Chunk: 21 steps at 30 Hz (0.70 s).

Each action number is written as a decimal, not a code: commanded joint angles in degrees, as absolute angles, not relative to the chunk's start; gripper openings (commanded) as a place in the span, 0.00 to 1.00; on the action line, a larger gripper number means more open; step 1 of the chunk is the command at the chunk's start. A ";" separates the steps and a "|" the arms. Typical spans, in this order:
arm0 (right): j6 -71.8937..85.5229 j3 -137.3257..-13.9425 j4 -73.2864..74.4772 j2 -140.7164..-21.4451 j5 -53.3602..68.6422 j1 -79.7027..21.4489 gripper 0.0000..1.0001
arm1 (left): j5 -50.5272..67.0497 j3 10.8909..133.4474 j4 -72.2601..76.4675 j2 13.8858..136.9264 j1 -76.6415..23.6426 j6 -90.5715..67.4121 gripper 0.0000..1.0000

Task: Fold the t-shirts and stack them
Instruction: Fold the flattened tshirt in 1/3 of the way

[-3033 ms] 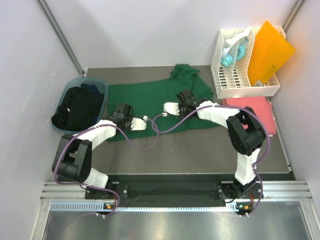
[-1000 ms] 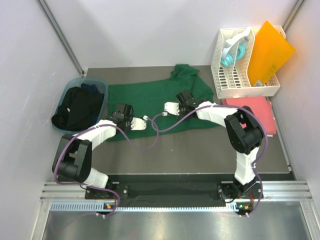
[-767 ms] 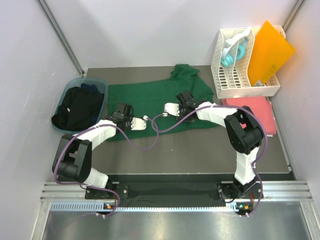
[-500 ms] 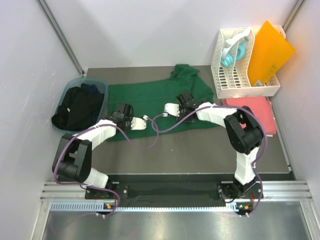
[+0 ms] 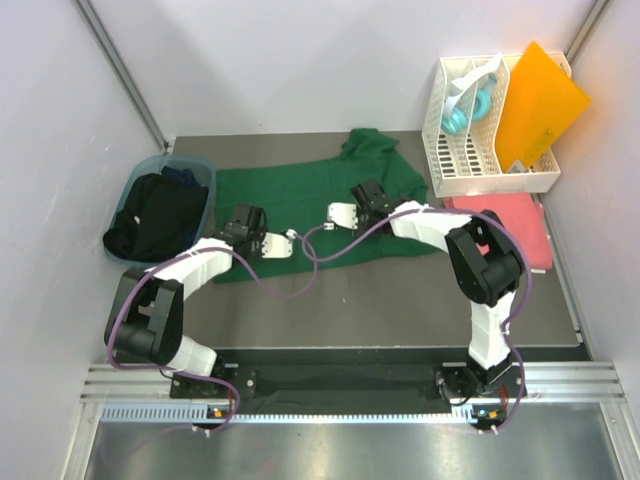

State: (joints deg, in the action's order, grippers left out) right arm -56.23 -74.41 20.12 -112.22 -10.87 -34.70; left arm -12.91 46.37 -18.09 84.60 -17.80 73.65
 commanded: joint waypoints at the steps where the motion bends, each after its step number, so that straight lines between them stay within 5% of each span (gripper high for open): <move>1: -60.29 -81.37 18.99 -112.50 -13.80 -34.37 0.00 | -12.31 48.87 -16.35 84.55 -18.02 73.83 0.41; 21: -68.20 -93.51 14.86 -123.40 -15.73 -37.18 0.00 | -12.13 48.69 -15.91 84.99 -18.11 73.13 0.41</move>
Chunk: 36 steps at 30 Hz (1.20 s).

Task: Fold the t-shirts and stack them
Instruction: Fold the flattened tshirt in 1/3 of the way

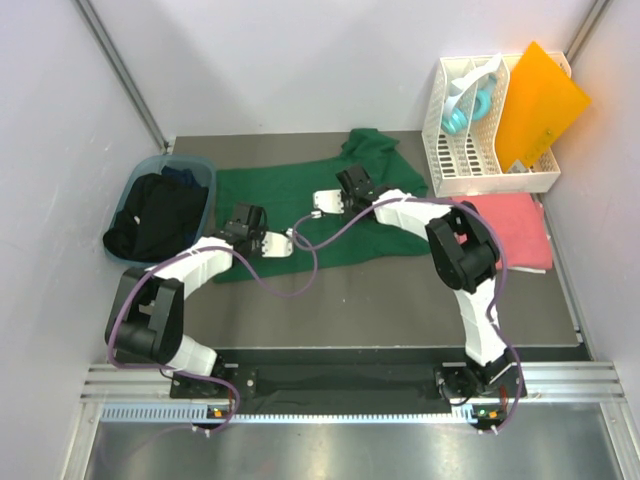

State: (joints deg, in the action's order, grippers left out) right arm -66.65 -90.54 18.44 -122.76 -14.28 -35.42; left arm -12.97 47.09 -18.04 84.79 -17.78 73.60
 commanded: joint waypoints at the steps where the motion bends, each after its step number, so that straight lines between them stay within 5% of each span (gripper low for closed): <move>1: -68.20 -93.43 14.24 -123.31 -15.82 -37.44 0.00 | -12.04 48.69 -15.82 84.99 -18.11 73.13 0.41; 15: -68.99 -87.80 3.60 -121.55 -18.46 -38.41 0.03 | -11.86 49.66 -15.65 85.96 -18.28 73.48 0.41; 16: -68.99 -87.89 3.86 -121.81 -18.81 -38.50 0.14 | -11.87 49.75 -15.73 85.96 -18.19 73.48 0.41; 17: -68.99 -88.06 4.39 -122.08 -19.42 -38.50 0.42 | -11.95 49.83 -15.82 85.96 -18.28 73.56 0.41; 20: -67.24 -88.16 5.01 -121.73 -21.17 -37.97 0.68 | -12.39 49.75 -15.91 85.69 -18.28 73.91 0.41; 23: -63.64 -87.80 6.06 -119.36 -22.93 -36.39 0.75 | -12.65 49.66 -16.35 85.17 -18.19 74.35 0.41; 31: -51.61 -86.58 17.48 -110.06 -21.63 -29.54 0.75 | -12.39 49.13 -18.63 82.45 -18.11 75.85 0.46; 34: -49.93 -84.47 23.71 -106.63 -17.77 -26.99 0.58 | -11.78 48.96 -19.77 82.00 -18.11 76.73 0.46; 36: -50.01 -83.07 30.28 -105.30 -12.14 -25.76 0.30 | -11.52 48.87 -20.56 81.83 -18.19 76.90 0.45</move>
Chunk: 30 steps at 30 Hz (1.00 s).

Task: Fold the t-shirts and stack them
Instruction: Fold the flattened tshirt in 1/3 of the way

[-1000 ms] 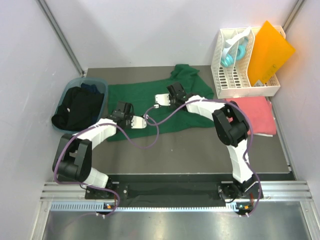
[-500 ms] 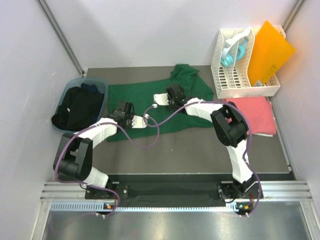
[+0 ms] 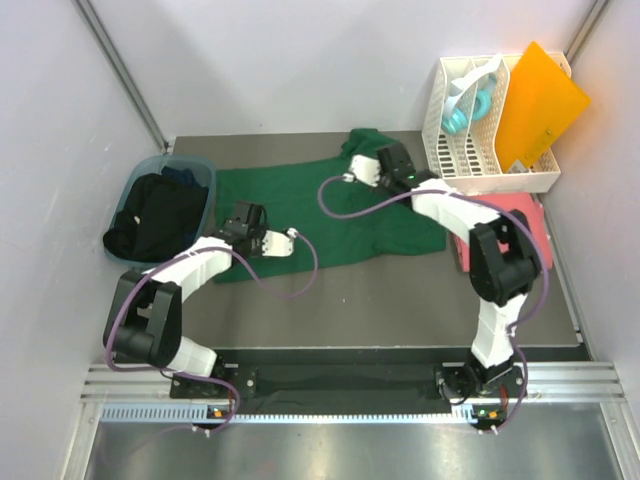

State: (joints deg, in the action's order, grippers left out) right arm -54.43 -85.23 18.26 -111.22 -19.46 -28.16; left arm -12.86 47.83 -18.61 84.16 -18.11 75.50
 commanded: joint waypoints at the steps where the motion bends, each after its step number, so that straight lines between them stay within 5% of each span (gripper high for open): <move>1: -50.10 -82.36 31.63 -104.07 -11.17 -24.62 0.19 | -11.17 48.87 -21.44 81.83 -18.11 76.90 0.45; 3: -51.24 -80.17 37.32 -103.19 -6.43 -23.74 0.01 | -10.37 48.69 -22.23 81.83 -18.19 76.64 0.29; 5: -52.37 -77.79 39.01 -101.69 -3.80 -22.85 0.00 | -8.88 48.26 -23.90 81.91 -18.19 76.73 0.00; 30: -53.17 -71.37 35.77 -111.09 -4.13 -20.04 0.00 | -11.24 45.62 -17.67 95.79 -18.28 76.20 0.00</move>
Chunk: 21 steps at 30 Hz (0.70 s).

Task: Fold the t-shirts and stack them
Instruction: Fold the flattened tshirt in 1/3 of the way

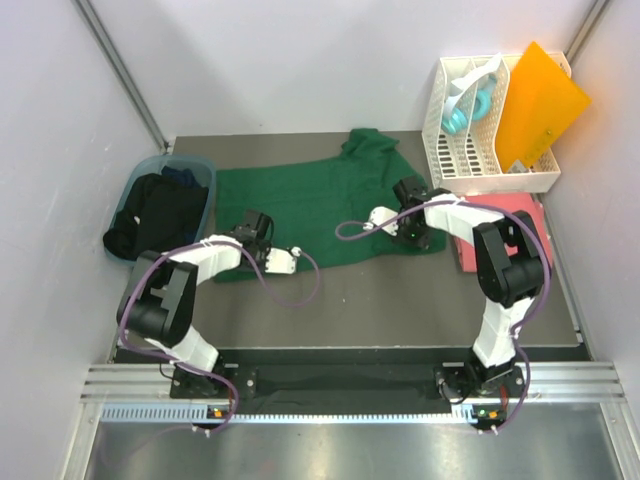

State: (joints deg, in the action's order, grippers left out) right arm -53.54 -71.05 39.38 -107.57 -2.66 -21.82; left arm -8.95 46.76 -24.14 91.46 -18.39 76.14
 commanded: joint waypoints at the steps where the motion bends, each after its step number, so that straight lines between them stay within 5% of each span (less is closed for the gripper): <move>1: -53.35 -71.28 35.77 -111.18 -4.83 -19.78 0.00 | -12.12 45.53 -17.06 96.32 -18.02 76.38 0.00; 21: -60.55 -64.95 41.13 -102.40 -6.24 -14.59 0.05 | -12.93 45.62 -21.27 91.33 -15.56 79.63 0.00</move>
State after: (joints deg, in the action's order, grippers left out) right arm -58.81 -66.24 34.41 -104.64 -4.99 -15.68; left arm -15.14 45.60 -15.20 94.04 -16.47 79.50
